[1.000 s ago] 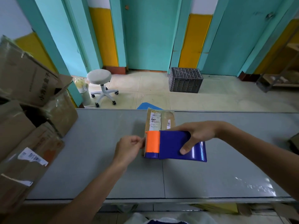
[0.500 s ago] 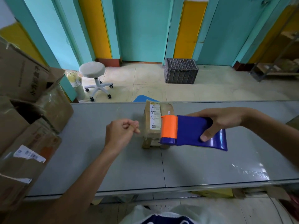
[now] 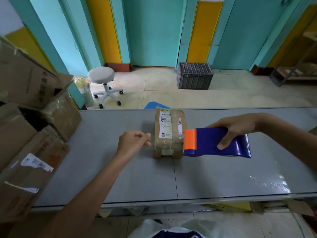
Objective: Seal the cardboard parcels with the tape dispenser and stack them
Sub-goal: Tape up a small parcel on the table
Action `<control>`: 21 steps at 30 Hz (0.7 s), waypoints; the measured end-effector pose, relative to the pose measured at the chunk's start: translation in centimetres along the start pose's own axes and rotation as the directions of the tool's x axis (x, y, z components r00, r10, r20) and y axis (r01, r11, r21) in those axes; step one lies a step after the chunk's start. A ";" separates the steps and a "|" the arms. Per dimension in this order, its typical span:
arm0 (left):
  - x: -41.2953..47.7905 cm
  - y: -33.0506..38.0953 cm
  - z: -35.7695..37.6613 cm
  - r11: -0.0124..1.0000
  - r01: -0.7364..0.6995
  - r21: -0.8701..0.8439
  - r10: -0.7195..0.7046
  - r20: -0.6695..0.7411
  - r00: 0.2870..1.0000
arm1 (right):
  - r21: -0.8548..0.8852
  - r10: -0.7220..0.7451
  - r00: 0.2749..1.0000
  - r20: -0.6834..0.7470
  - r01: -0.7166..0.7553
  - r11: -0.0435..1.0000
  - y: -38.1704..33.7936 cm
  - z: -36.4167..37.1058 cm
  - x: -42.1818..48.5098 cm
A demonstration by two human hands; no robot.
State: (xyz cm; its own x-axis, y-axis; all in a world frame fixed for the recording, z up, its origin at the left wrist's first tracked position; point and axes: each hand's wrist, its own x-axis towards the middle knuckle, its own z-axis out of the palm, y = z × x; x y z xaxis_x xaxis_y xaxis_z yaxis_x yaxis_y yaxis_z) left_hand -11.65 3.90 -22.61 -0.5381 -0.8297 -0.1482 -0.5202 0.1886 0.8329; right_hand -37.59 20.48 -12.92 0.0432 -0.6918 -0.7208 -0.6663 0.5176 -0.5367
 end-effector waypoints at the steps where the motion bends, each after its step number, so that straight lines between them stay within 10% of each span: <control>1: 0.1 -0.1 0.1 1.000 -0.004 0.027 0.004 -0.011 1.000 | -0.001 0.009 1.000 0.008 -0.009 1.000 0.0 -0.1 0.2; 9: -0.4 -2.4 3.2 0.993 0.035 0.114 -0.024 -0.097 0.995 | -0.022 0.072 0.997 0.025 -0.071 0.997 0.2 0.4 2.3; 14: 0.4 -3.8 2.9 0.908 0.335 0.250 -0.342 -0.017 0.939 | -0.023 0.091 0.995 0.031 -0.091 0.996 0.4 0.3 2.4; 18: 0.6 -1.3 2.5 0.909 -0.167 0.381 0.263 -0.215 0.941 | 0.002 0.063 0.998 0.019 -0.063 0.998 0.5 0.5 2.6; 21: 1.0 1.8 4.9 0.634 -0.553 0.541 0.559 0.173 0.811 | 0.019 0.047 0.999 0.025 -0.047 0.999 0.6 0.4 2.6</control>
State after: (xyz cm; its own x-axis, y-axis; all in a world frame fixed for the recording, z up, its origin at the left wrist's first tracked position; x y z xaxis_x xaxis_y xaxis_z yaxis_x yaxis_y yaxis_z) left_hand -16.37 5.98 -23.84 -0.8420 -0.4763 0.2533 -0.3910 0.8624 0.3216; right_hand -37.53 19.19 -15.31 0.0303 -0.6543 -0.7556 -0.6534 0.5591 -0.5103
